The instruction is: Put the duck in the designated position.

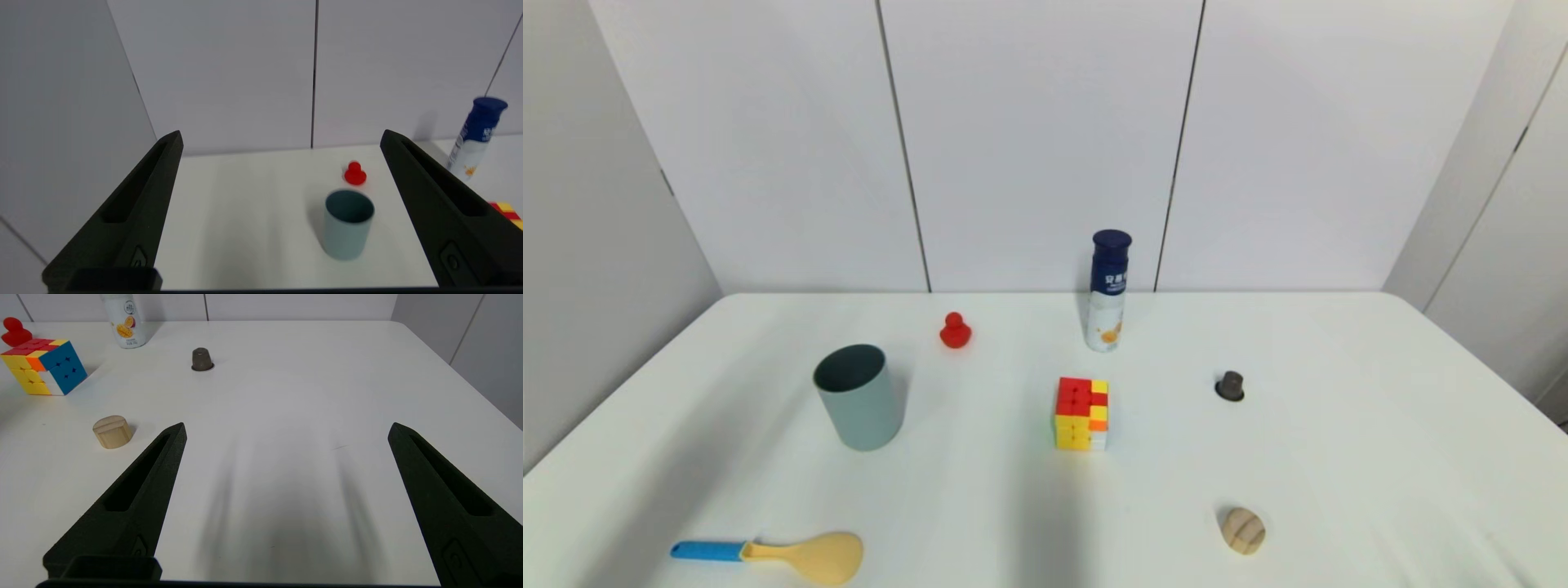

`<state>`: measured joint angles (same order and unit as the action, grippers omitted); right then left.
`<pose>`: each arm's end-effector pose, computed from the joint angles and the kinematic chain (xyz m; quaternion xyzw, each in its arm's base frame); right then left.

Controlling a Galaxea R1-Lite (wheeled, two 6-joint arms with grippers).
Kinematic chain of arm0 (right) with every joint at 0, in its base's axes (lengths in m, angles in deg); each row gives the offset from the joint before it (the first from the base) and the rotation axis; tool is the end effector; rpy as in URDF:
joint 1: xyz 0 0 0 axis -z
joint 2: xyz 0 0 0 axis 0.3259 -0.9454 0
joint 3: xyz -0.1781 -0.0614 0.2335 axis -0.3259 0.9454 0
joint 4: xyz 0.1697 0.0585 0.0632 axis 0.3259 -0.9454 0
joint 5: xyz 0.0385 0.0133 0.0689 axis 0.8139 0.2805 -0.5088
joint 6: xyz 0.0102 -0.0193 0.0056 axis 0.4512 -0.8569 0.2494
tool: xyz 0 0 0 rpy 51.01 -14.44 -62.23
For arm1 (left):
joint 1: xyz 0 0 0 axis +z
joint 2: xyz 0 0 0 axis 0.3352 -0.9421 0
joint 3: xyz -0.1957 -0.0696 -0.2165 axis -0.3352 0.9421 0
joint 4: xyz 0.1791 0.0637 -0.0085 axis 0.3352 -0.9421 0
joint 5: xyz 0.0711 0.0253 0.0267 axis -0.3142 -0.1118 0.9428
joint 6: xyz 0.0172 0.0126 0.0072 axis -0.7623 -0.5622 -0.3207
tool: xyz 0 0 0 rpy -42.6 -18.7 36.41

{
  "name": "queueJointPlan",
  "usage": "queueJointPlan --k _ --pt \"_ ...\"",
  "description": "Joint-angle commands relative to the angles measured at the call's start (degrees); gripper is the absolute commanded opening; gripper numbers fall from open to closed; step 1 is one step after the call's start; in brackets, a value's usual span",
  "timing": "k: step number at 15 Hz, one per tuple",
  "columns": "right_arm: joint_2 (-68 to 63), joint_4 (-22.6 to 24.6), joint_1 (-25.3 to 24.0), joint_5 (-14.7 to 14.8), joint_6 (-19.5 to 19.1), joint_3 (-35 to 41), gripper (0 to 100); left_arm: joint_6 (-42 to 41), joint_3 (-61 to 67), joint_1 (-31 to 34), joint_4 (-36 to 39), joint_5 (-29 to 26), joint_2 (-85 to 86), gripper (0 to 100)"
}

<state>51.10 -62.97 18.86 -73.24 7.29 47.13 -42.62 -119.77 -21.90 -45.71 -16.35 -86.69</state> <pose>-0.0228 0.0000 0.0762 -0.0001 -0.0036 0.0021 1.0000 0.0376 -0.0017 0.3037 0.0474 -0.0608 -0.0210 0.9968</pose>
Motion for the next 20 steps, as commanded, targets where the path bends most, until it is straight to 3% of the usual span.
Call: queueJointPlan --k 1,5,11,15,20 --pt "0.0 0.0 0.0 0.0 0.0 -0.1 100 -3.4 -16.8 -2.7 -0.2 -0.1 -18.3 100" --pt "-0.1 -0.1 0.0 0.0 0.0 0.0 100 -5.0 -32.3 -7.3 -2.0 0.0 -32.1 100" --pt "-0.1 0.0 0.0 0.0 0.0 0.0 100 -5.1 -57.0 -13.4 -10.3 -0.3 -52.5 100" --pt "-0.1 0.0 0.0 0.0 0.0 0.0 100 -5.2 -64.8 -15.0 -15.4 -0.2 -60.5 100" --pt "-0.1 -0.1 0.0 0.0 0.0 0.0 100 -5.1 -65.6 -15.5 -18.6 0.1 -66.9 100"
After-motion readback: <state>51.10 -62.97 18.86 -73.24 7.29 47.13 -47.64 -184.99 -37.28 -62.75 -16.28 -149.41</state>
